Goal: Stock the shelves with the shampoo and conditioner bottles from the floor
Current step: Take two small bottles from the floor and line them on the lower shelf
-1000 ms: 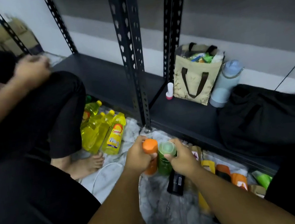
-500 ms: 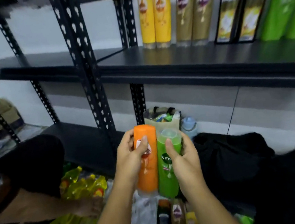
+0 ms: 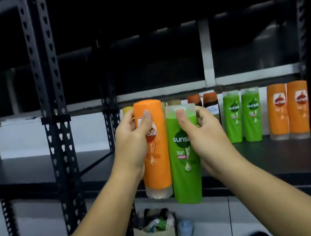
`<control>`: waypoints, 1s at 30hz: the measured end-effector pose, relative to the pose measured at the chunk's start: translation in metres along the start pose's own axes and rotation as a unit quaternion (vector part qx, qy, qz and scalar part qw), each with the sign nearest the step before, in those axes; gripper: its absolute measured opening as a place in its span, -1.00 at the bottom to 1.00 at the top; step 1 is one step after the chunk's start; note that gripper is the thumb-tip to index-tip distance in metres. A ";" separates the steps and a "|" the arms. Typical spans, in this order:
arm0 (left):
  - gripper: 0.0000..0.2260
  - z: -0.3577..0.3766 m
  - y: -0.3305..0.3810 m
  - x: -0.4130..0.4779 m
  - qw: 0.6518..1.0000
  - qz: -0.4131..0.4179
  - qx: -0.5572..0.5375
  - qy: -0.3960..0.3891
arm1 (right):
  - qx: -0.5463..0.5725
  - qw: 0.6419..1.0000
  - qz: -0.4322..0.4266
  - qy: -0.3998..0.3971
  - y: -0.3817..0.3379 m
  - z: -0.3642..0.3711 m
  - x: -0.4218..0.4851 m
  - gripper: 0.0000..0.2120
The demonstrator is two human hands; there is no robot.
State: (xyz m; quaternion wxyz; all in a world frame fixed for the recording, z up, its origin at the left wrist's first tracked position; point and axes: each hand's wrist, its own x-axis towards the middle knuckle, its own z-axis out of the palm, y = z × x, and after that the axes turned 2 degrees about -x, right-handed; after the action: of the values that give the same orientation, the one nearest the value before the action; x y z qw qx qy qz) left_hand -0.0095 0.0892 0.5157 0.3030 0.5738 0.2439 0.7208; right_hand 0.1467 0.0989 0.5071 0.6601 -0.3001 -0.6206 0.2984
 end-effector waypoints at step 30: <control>-0.29 -0.038 -0.115 0.063 0.959 -0.091 0.206 -0.173 | -0.301 0.920 0.143 -0.208 0.108 -0.035 0.056 -0.54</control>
State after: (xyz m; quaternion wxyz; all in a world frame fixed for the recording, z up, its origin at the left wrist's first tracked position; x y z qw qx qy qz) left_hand -0.0383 0.2147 0.4701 0.2803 0.7152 0.3819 0.5139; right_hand 0.1823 0.2102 0.4586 0.3447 -0.5015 -0.7548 0.2448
